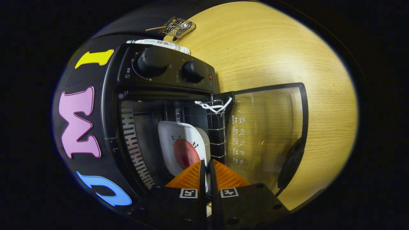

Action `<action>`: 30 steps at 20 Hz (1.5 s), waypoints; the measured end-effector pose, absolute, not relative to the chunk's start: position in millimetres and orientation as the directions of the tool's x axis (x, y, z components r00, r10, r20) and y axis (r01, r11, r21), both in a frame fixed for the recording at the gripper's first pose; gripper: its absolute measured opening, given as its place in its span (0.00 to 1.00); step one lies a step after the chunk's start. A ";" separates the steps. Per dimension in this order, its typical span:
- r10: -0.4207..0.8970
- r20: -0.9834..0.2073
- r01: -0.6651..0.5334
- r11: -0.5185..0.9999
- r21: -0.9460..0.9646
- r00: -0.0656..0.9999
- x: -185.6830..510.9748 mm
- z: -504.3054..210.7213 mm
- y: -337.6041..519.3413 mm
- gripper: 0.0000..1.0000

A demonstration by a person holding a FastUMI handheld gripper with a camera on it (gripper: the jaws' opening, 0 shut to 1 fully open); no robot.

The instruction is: Open the toaster oven, put the food inside, and close the toaster oven door.

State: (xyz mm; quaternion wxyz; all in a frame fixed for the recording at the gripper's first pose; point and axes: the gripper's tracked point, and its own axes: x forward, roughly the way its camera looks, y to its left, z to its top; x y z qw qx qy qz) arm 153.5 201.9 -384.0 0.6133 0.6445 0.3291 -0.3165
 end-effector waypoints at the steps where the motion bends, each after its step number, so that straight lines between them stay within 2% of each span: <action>1: 0.040 -0.807 0.808 -0.039 0.588 0.589 156.6 -387.4 205.0 0.18; 2: 0.042 -0.804 0.805 -0.043 0.592 0.593 154.1 -381.8 204.6 0.34; 3: 0.047 -0.805 0.807 -0.037 0.590 0.591 152.3 -379.7 203.7 0.41; 4: 0.053 -0.808 0.810 -0.034 0.585 0.586 148.6 -378.2 204.7 0.60; 5: 0.064 -0.810 0.812 -0.031 0.582 0.583 146.4 -376.4 203.7 0.66; 6: 0.075 -0.812 0.816 -0.030 0.578 0.578 142.8 -374.0 204.3 0.86; 7: 0.091 -0.815 0.819 -0.028 0.573 0.573 139.4 -373.4 206.5 0.97; 11: 0.161 -0.818 0.830 -0.020 0.557 0.552 123.9 -358.3 214.2 0.99; 14: 0.220 -0.801 0.816 0.039 0.577 0.557 111.2 -338.9 219.9 0.99; 16: 0.271 -0.796 0.785 0.176 0.594 0.542 93.7 -328.5 225.7 0.99; 18: 0.268 -0.800 0.728 0.332 0.599 0.536 76.7 -318.4 219.1 0.99; 22: 0.239 -0.796 0.510 0.658 0.554 0.557 47.6 -301.7 205.8 0.99; 25: 0.178 -0.820 0.318 0.860 0.398 0.544 20.8 -309.3 191.2 0.99; 30: 0.121 -0.872 0.039 0.987 0.158 0.474 -23.0 -355.9 195.9 0.99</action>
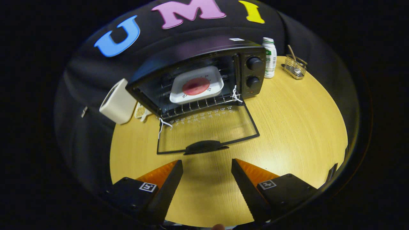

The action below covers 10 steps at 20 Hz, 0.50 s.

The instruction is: Open the toaster oven, put the food inside, and close the toaster oven door.

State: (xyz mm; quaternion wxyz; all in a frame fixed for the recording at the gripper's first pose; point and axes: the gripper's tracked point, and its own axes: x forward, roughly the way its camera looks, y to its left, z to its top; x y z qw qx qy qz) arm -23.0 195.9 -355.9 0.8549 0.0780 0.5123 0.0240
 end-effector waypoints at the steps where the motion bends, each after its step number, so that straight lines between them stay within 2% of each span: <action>1: 0.112 -0.874 0.011 0.991 0.133 0.473 -24.6 -366.0 199.2 0.99; 5: 0.088 -0.879 -0.025 0.996 0.086 0.468 -26.3 -395.1 212.3 0.99; 10: 0.028 -0.885 -0.006 1.000 0.029 0.464 -14.6 -419.6 209.8 0.99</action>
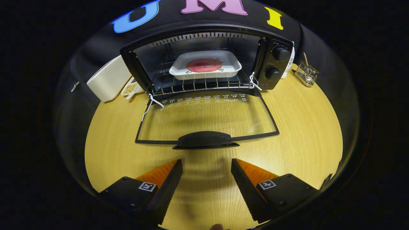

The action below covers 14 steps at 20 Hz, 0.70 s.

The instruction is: Open the toaster oven, put the food inside, and close the toaster oven door.

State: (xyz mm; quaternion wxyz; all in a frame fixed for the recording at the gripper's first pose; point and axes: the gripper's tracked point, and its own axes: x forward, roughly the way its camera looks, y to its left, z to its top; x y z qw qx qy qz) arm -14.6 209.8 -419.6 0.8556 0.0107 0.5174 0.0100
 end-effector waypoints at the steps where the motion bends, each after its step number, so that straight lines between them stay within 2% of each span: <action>1: 0.020 -0.884 0.004 1.000 0.025 0.467 -10.7 -422.4 209.6 0.99; 6: -0.010 -0.894 0.023 1.000 0.000 0.449 1.1 -440.0 205.3 0.99; 14: -0.039 -0.873 -0.012 0.999 -0.051 0.487 7.5 -434.8 204.2 0.99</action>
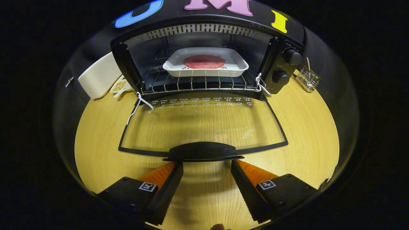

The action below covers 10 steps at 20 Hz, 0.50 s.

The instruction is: Open the toaster oven, put the food inside, and close the toaster oven door.

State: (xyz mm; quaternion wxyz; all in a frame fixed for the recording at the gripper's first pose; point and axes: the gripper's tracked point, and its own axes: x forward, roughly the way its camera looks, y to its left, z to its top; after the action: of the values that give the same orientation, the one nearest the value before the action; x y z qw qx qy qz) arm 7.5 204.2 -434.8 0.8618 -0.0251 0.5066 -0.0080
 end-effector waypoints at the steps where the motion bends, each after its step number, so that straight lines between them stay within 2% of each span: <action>1: -0.037 -0.867 -0.014 0.999 -0.051 0.498 5.7 -428.5 204.5 0.99; 7: -0.015 -0.850 -0.023 0.999 -0.032 0.527 3.9 -398.9 205.6 0.99; 10: -0.001 -0.810 -0.034 0.999 -0.026 0.586 8.8 -373.4 207.5 0.99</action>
State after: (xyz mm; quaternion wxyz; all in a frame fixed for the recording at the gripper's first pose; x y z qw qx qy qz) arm 8.8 207.5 -373.4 0.8904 -0.0192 0.4548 0.0095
